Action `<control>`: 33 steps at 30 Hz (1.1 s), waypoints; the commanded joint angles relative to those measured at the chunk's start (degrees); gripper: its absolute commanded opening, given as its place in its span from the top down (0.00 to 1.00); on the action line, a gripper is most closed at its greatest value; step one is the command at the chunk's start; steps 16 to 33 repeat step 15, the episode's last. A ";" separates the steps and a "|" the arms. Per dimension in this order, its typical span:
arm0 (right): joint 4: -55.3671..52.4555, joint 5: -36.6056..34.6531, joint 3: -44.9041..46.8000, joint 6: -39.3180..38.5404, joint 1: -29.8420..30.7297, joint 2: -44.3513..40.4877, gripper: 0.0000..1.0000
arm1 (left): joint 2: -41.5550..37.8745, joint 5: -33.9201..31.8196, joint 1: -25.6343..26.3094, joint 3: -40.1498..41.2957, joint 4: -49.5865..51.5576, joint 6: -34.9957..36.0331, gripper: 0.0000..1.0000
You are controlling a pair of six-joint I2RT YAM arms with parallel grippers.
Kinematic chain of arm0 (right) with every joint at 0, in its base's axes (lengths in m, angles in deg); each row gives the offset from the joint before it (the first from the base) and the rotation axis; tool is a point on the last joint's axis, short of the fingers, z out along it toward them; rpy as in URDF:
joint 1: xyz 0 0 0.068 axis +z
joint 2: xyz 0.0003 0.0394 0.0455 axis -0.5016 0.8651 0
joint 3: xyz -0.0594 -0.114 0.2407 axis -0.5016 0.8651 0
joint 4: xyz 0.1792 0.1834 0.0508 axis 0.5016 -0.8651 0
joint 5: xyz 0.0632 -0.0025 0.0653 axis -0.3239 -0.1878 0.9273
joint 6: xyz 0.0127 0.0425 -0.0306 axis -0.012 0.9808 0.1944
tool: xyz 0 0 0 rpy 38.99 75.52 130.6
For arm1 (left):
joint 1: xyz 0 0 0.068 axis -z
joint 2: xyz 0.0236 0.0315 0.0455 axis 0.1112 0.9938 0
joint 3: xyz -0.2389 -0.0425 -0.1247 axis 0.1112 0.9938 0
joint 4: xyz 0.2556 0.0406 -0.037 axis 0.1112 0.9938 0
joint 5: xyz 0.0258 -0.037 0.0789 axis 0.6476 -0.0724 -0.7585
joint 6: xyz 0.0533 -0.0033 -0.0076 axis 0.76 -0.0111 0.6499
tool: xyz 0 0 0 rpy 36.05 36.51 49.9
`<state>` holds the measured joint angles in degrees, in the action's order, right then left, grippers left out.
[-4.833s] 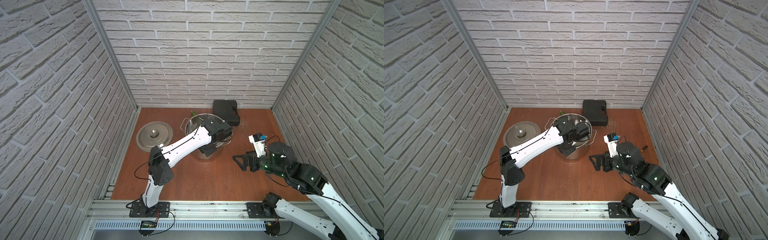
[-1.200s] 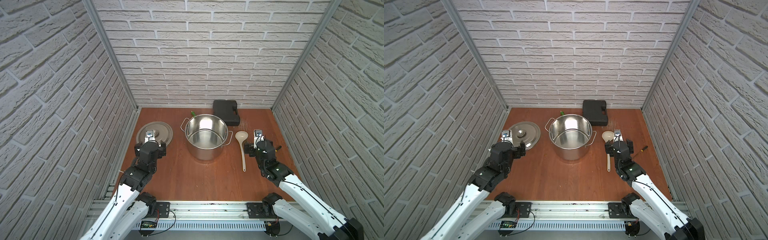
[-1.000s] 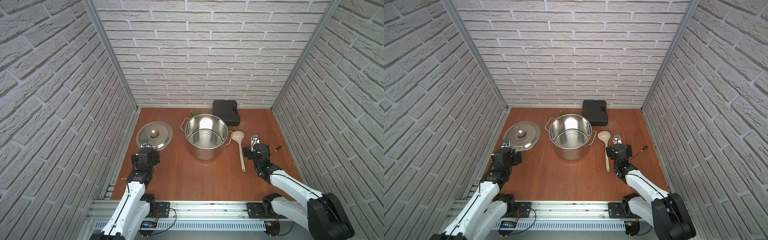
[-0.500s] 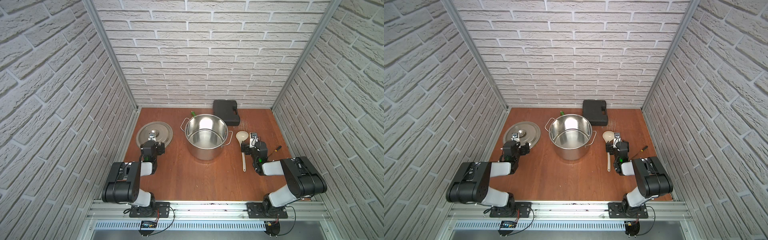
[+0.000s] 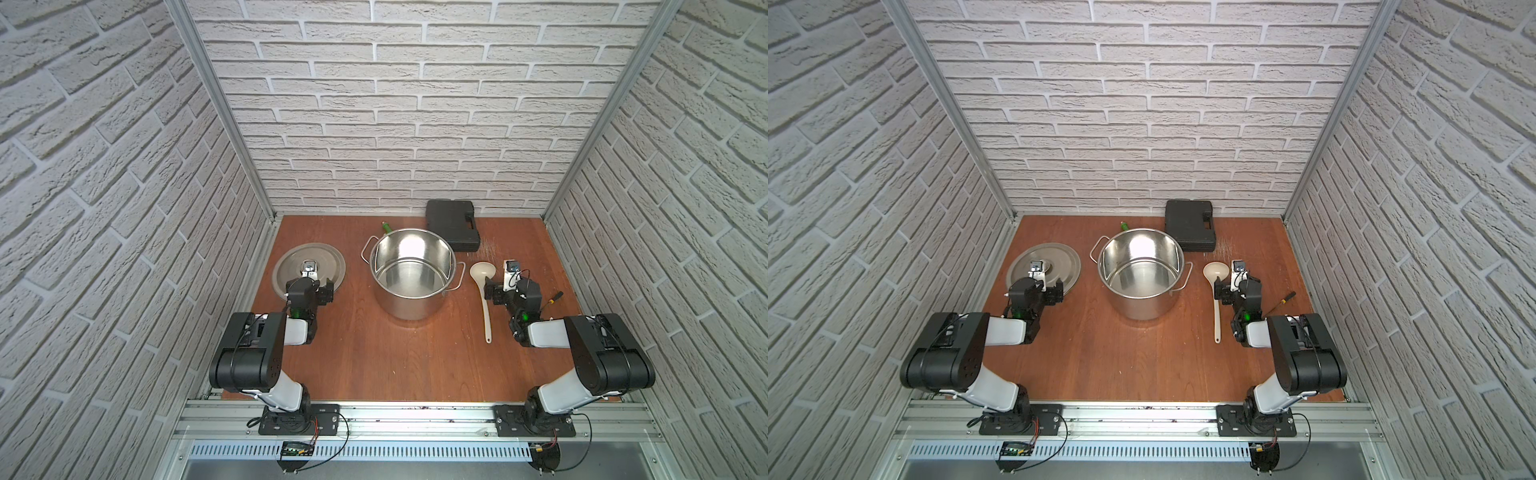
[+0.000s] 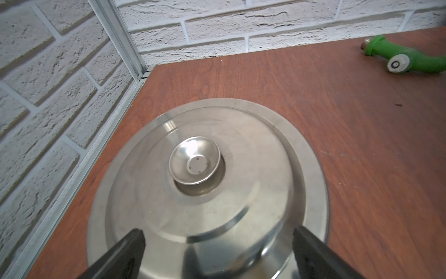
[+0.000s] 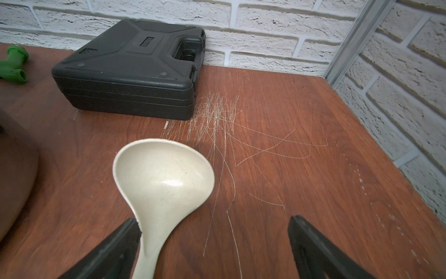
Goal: Stir the soup with a spoon
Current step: Reset both arms
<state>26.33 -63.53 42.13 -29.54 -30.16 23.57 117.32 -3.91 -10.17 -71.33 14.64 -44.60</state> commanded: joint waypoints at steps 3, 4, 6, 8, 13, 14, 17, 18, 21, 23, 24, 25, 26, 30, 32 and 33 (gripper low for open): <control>2.89 0.52 -0.17 0.66 -0.13 -0.61 0.01 | -0.20 0.49 0.43 -0.76 -3.01 0.93 0.02; 2.89 0.51 -0.16 0.68 -0.16 -0.61 0.01 | -0.21 0.49 0.54 -0.83 -3.10 1.06 0.02; 2.87 0.51 -0.17 0.67 -0.12 -0.53 0.01 | -0.20 0.48 0.52 -0.78 -3.09 1.01 0.02; 2.80 0.52 -0.25 0.66 -0.16 -0.53 0.01 | -0.22 0.58 0.47 -0.92 -2.93 1.01 0.02; 2.80 0.60 -0.25 0.58 -0.13 -0.53 0.01 | -0.11 1.81 -0.19 -1.30 -2.10 0.70 0.02; 2.80 0.64 -0.20 0.51 -0.20 -0.61 0.01 | -0.07 1.70 0.04 -1.12 -2.55 0.89 0.02; 2.93 0.77 -0.10 0.48 -0.21 -0.61 0.01 | -0.10 1.73 0.35 -1.03 -2.60 1.38 0.02; 2.93 0.77 -0.10 0.48 -0.21 -0.61 0.01 | -0.10 1.73 0.35 -1.03 -2.60 1.38 0.02; 2.93 0.77 -0.10 0.48 -0.21 -0.61 0.01 | -0.10 1.73 0.35 -1.03 -2.60 1.38 0.02; 2.93 0.77 -0.10 0.48 -0.21 -0.61 0.01 | -0.10 1.73 0.35 -1.03 -2.60 1.38 0.02; 2.93 0.77 -0.10 0.48 -0.21 -0.61 0.01 | -0.10 1.73 0.35 -1.03 -2.60 1.38 0.02; 2.93 0.77 -0.10 0.48 -0.21 -0.61 0.01 | -0.10 1.73 0.35 -1.03 -2.60 1.38 0.02; 2.93 0.77 -0.10 0.48 -0.21 -0.61 0.01 | -0.10 1.73 0.35 -1.03 -2.60 1.38 0.02; 2.93 0.77 -0.10 0.48 -0.21 -0.61 0.01 | -0.10 1.73 0.35 -1.03 -2.60 1.38 0.02; 2.93 0.77 -0.10 0.48 -0.21 -0.61 0.01 | -0.10 1.73 0.35 -1.03 -2.60 1.38 0.02; 2.93 0.77 -0.10 0.48 -0.21 -0.61 0.01 | -0.10 1.73 0.35 -1.03 -2.60 1.38 0.02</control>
